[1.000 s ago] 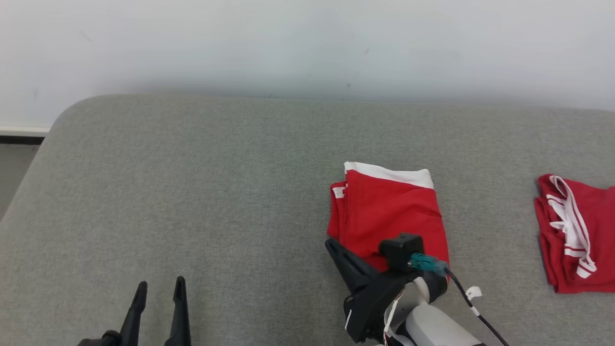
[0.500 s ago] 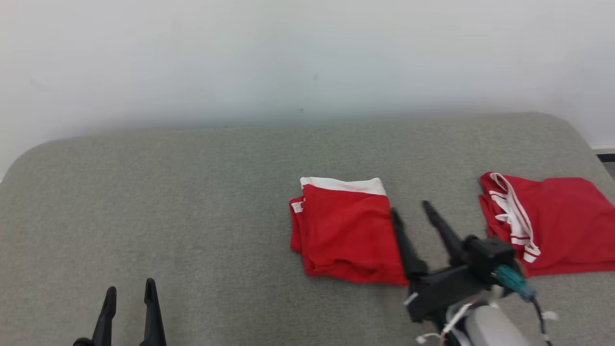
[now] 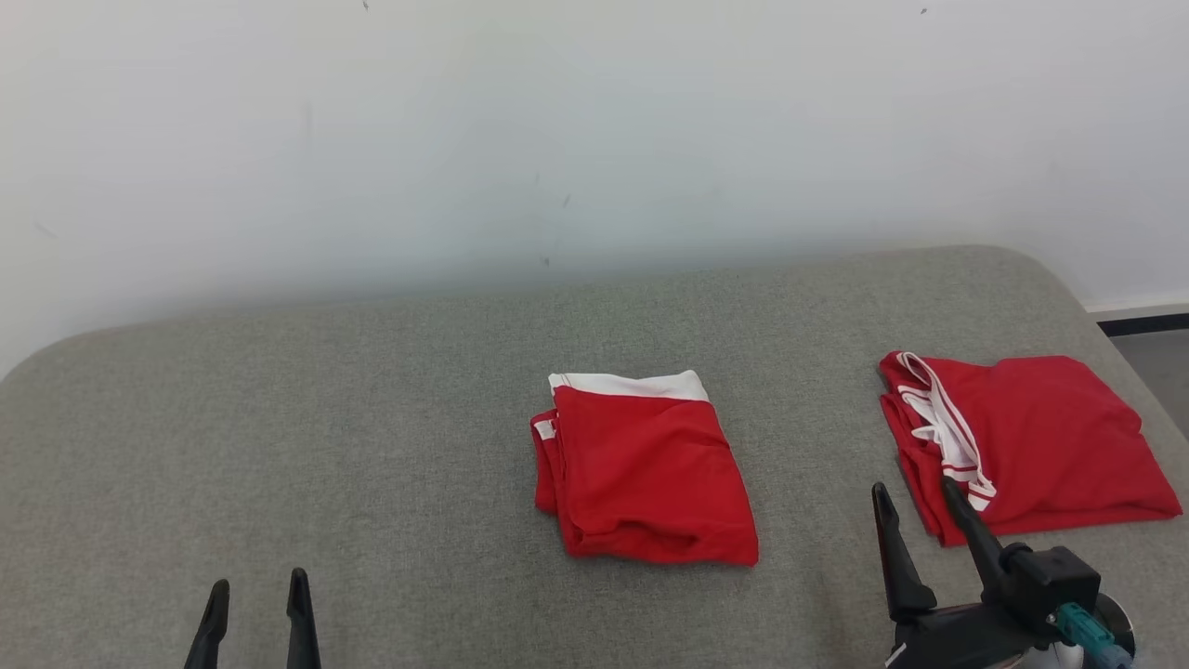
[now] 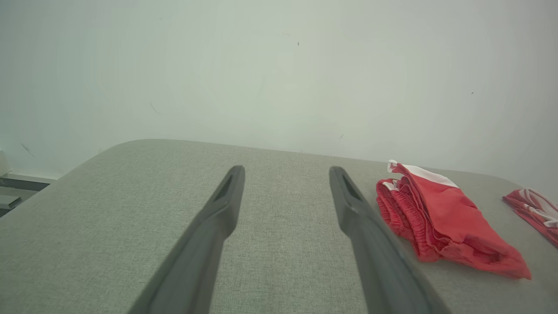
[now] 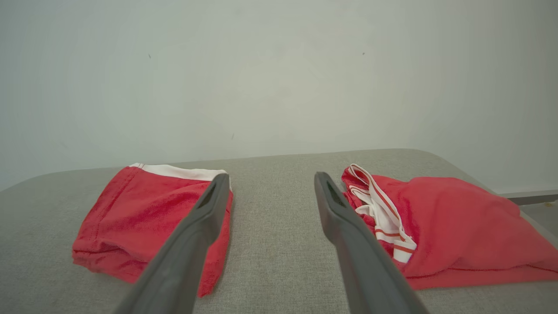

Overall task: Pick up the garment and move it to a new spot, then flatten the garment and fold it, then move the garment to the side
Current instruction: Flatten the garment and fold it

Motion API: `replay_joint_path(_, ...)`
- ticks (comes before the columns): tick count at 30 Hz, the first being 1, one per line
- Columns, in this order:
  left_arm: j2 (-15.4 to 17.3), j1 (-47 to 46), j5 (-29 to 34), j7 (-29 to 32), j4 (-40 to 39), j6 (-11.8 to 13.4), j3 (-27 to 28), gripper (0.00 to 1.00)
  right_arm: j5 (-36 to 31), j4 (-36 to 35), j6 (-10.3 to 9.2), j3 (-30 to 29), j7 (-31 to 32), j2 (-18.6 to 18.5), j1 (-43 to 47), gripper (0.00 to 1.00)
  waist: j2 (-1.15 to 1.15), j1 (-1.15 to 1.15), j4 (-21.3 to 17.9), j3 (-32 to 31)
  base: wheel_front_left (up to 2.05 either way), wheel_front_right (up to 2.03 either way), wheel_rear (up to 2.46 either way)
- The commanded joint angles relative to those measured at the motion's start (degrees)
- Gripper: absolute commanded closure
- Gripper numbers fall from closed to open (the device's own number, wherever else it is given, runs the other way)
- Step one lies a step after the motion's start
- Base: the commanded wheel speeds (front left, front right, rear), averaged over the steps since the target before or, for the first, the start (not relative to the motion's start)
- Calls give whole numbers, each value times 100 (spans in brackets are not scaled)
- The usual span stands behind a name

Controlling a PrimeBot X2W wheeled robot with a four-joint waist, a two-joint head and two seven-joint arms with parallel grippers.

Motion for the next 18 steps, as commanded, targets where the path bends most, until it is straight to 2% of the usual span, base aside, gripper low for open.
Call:
replay_joint_path(1,4,49,-7,0,11,-1,30,0,-63,-23,-17,-6,-35,-27,86,0,0,1,-14,-25,0,0,0)
replay_joint_path(18,3,196,55,0,229,-90,81,0,-13,-194,-17,133,93,97,501,0,0,1,-86,-109,0,0,0)
